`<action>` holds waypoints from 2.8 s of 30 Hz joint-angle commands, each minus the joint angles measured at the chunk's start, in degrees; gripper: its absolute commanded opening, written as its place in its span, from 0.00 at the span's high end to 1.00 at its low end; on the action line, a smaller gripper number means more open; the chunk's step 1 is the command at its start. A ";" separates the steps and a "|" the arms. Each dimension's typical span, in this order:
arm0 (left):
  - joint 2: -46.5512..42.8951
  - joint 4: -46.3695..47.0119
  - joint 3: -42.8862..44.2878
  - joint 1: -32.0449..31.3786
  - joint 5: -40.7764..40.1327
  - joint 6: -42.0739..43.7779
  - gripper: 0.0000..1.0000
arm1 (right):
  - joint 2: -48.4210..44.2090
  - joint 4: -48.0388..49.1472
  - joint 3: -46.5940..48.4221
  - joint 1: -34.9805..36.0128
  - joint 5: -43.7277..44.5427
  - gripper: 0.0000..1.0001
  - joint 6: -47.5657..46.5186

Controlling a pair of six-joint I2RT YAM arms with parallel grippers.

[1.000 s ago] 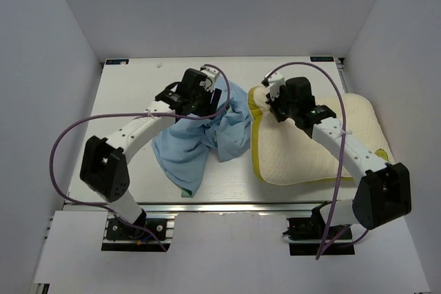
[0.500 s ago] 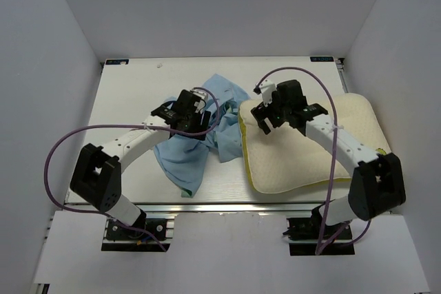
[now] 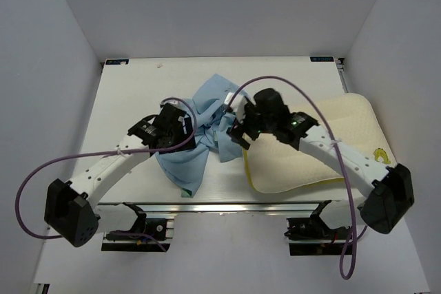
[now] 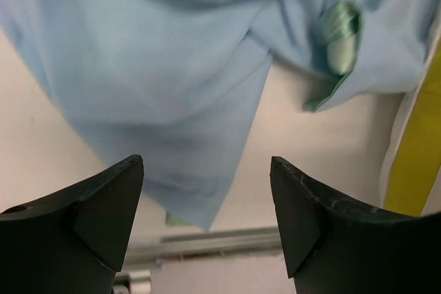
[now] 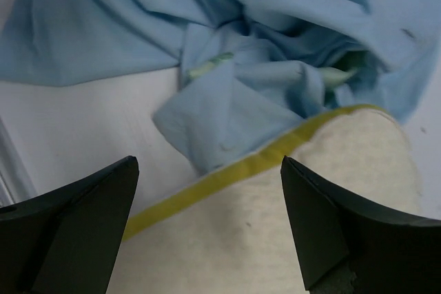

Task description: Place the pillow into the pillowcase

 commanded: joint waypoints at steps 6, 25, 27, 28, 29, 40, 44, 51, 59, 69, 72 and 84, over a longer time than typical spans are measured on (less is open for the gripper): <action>-13.44 -9.65 -11.82 -1.11 7.04 -25.69 0.15 | 11.30 5.93 2.51 6.16 8.01 0.11 7.35; -5.73 4.58 -21.43 -10.69 6.81 -42.40 0.25 | 21.59 10.68 4.71 9.32 17.86 0.19 15.44; -4.40 5.20 -21.43 -10.69 5.74 -42.41 0.28 | 20.89 11.03 3.40 9.32 17.60 0.23 15.35; -3.27 5.29 -21.52 -10.60 5.22 -42.49 0.29 | 20.63 11.20 3.13 9.24 17.42 0.23 15.35; -2.65 5.55 -21.70 -10.69 5.04 -42.50 0.30 | 20.19 11.20 2.61 9.24 17.42 0.24 15.26; -1.32 5.82 -22.41 -10.69 0.73 -43.55 0.61 | 21.68 10.42 2.95 8.97 16.46 0.36 15.26; -3.77 -2.14 -17.14 -10.69 -4.70 -43.11 0.67 | 24.13 8.83 3.83 8.71 15.84 0.38 15.09; -13.18 -11.23 -6.76 3.24 -16.05 -34.78 0.76 | 23.09 7.78 4.10 6.43 11.80 0.59 14.74; -8.37 -9.30 1.23 30.75 -9.30 -19.13 0.80 | 19.14 6.37 3.39 4.93 5.30 0.82 13.77; -5.81 -6.14 9.59 55.40 -5.95 -10.95 0.84 | 14.47 5.67 3.74 2.92 4.85 0.86 12.54; -4.23 -7.89 12.93 55.75 -9.28 -10.59 0.84 | 13.07 6.19 4.01 0.55 4.68 0.87 12.80; -0.53 -8.60 16.10 57.16 -15.00 -9.89 0.84 | 6.74 -6.07 3.22 -3.95 -22.98 0.89 -3.09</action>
